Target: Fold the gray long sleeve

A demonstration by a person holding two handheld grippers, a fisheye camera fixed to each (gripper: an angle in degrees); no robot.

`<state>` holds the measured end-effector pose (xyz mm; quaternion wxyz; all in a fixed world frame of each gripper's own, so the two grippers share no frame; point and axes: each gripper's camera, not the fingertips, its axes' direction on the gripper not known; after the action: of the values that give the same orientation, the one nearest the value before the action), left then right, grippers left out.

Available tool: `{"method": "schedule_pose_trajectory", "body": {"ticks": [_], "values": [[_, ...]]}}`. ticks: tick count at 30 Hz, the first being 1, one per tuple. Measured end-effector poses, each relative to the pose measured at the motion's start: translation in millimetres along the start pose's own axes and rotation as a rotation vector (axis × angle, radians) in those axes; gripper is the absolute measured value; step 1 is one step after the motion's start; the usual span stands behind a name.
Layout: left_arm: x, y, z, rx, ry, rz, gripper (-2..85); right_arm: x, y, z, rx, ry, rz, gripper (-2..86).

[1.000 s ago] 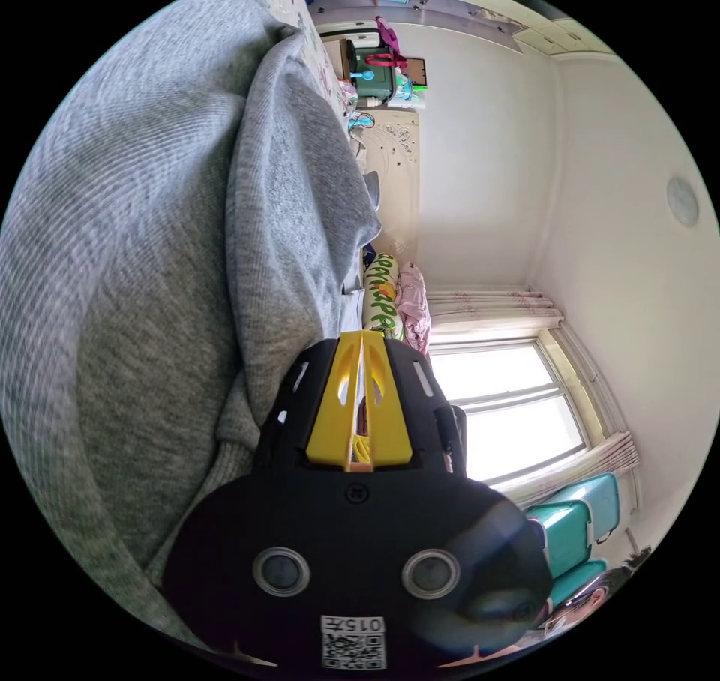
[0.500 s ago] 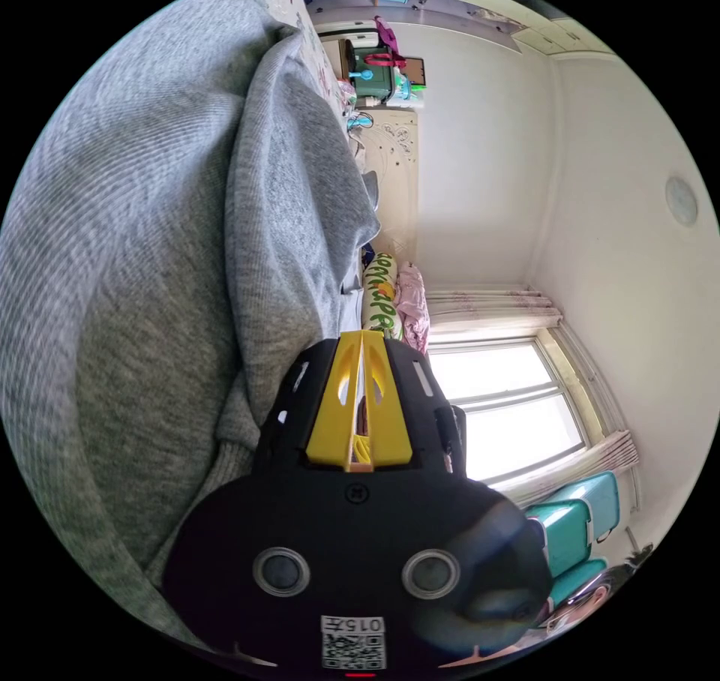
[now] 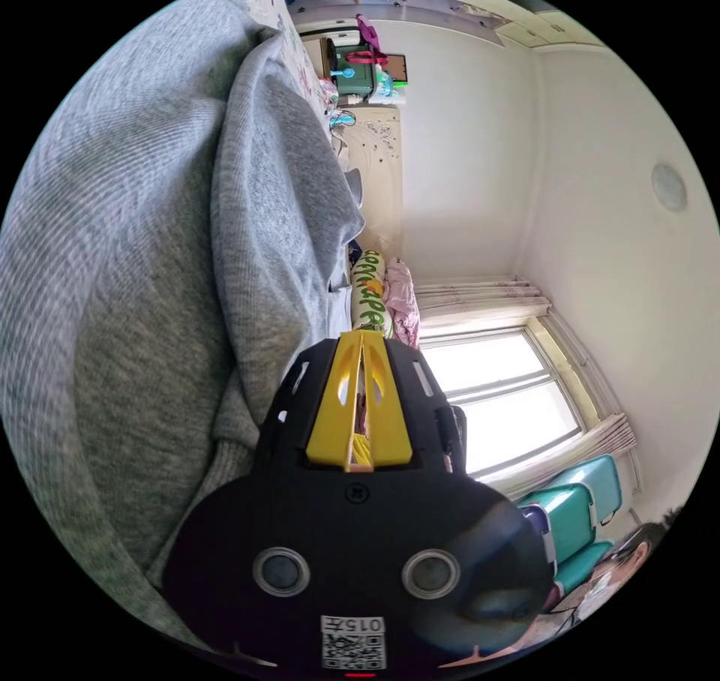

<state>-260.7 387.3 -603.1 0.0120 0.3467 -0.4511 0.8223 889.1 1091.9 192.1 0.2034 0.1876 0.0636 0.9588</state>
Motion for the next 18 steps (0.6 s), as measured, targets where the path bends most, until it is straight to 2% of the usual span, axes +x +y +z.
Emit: {"method": "schedule_pose_trajectory", "body": {"ticks": [18], "values": [[-26.0, -7.7, -19.3, -0.009, 0.026, 0.046, -0.9, -0.5, 50.8, -47.2, 0.024, -0.016, 0.028, -0.5]]}}
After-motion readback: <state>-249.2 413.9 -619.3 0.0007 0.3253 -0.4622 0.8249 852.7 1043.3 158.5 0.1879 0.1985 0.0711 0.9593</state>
